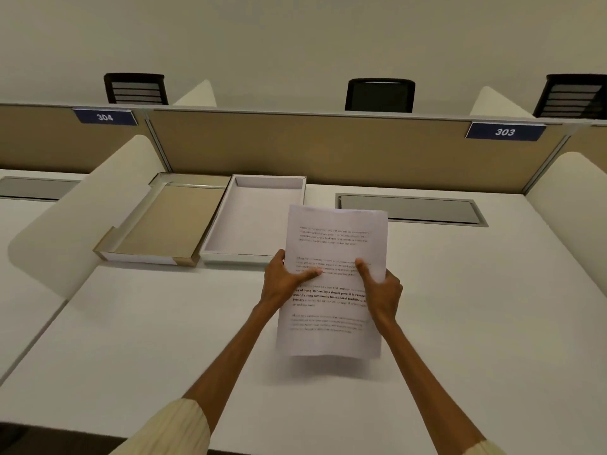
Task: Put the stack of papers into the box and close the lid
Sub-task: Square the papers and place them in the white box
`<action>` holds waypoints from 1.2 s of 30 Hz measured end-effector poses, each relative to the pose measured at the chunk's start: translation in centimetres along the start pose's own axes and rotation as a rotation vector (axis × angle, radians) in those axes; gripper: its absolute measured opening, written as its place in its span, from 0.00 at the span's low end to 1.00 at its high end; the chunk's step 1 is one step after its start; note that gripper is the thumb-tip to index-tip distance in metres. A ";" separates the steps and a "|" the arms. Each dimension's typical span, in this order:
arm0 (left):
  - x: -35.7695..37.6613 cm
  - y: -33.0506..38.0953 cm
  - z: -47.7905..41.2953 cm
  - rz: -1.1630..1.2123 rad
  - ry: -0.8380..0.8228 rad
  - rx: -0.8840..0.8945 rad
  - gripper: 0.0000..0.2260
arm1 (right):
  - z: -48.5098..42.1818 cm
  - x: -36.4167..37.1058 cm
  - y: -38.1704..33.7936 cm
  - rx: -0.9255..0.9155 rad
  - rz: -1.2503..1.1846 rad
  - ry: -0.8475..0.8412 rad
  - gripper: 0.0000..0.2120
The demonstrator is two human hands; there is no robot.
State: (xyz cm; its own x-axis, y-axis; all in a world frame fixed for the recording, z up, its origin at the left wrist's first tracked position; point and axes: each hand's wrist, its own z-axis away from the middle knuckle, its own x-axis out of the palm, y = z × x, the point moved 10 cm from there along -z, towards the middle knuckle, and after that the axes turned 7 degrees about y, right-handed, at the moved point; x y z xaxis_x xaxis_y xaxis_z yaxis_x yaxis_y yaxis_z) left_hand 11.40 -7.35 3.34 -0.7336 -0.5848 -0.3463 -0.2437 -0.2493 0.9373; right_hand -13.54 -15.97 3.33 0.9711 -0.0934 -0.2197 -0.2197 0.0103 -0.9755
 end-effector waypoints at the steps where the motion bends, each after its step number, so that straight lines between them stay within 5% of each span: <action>1: -0.3 -0.2 -0.1 0.001 0.008 -0.027 0.31 | -0.1 0.4 0.1 0.017 0.002 -0.025 0.16; 14: -7.0 -3.2 -5.1 0.062 0.014 -0.342 0.29 | -2.1 11.6 1.0 0.342 -0.003 -0.476 0.31; 20: -10.0 -4.1 -11.0 0.062 -0.084 -0.371 0.33 | -3.6 17.9 -0.7 0.396 -0.024 -0.460 0.26; 25: -12.2 -4.2 -17.3 0.038 -0.172 -0.460 0.12 | -6.7 23.5 -1.9 0.396 0.013 -0.407 0.22; 36: -12.4 -9.1 -30.0 -0.031 -0.109 -0.524 0.20 | -13.3 33.8 -0.8 0.374 0.194 -0.345 0.22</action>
State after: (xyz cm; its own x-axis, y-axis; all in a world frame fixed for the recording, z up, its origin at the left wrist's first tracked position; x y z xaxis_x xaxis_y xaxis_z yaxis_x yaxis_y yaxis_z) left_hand 41.74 -21.00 -2.13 -0.7995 -0.4944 -0.3412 0.0629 -0.6337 0.7710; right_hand 18.27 -32.40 -3.14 0.9044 0.2765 -0.3251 -0.4103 0.3541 -0.8404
